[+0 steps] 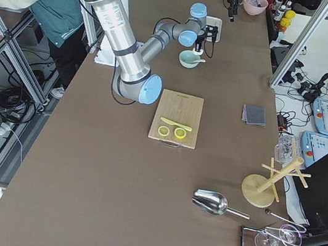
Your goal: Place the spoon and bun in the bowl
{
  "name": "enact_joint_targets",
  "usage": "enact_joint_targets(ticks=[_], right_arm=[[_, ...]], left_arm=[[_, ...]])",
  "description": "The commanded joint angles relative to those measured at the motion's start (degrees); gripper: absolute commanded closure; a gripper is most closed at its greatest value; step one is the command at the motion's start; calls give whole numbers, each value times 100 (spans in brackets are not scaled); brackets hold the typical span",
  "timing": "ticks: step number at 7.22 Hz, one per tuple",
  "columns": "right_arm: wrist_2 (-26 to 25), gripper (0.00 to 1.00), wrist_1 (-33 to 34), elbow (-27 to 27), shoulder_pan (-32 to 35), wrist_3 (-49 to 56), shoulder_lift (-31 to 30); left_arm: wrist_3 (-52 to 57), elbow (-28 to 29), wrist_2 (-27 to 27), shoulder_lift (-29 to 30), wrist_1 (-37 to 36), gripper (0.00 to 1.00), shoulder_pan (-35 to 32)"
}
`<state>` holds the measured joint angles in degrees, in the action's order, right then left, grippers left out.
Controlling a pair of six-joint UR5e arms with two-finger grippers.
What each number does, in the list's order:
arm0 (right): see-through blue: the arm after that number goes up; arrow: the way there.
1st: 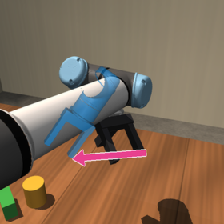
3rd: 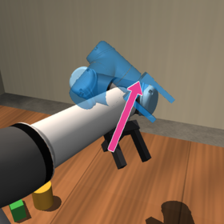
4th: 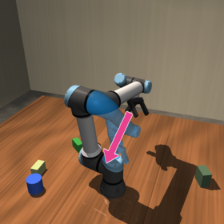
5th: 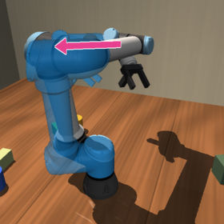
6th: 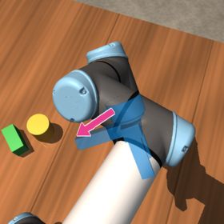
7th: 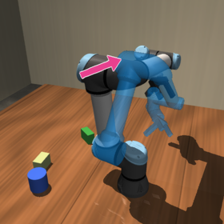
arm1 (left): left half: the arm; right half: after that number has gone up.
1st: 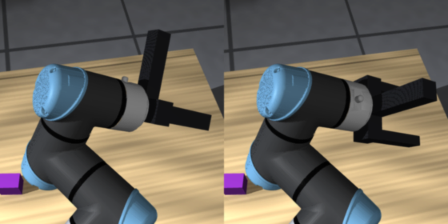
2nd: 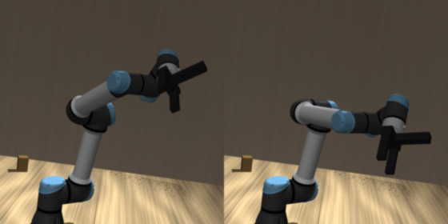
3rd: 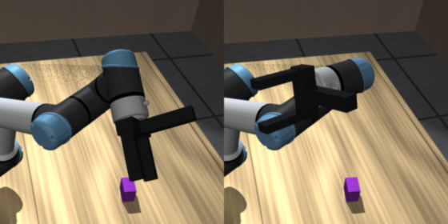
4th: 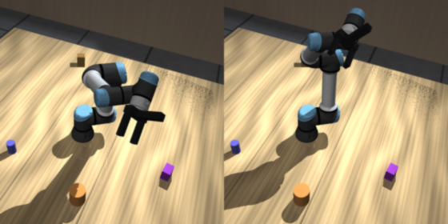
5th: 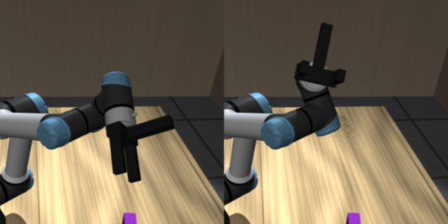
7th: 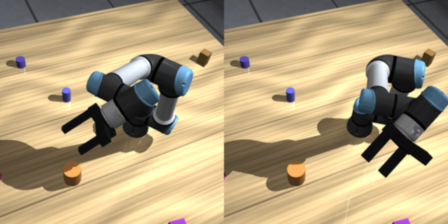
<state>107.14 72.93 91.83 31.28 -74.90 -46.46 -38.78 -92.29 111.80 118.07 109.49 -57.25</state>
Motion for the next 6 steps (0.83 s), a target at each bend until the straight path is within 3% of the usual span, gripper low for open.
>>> enact_joint_targets(ticks=[1, 3, 4, 5, 6], right_arm=[[-280, 100, -7, -129, -236, -42, 93], [-299, 100, -7, -183, -324, -51, 111], [-299, 80, -16, -183, -342, -60, 102], [-299, 1, -25, -157, -342, -60, 85], [-272, 0, -33, 87, -290, 175, -29]], left_arm=[[80, -175, -1, -509, 63, 2, -408], [1113, -421, 139, -1387, -6, 2, -795], [1274, -404, 158, -1548, -16, 2, -953], [1276, -430, 201, -1585, -16, 2, -1059], [1563, -387, 428, -1707, -33, 2, -1313]])
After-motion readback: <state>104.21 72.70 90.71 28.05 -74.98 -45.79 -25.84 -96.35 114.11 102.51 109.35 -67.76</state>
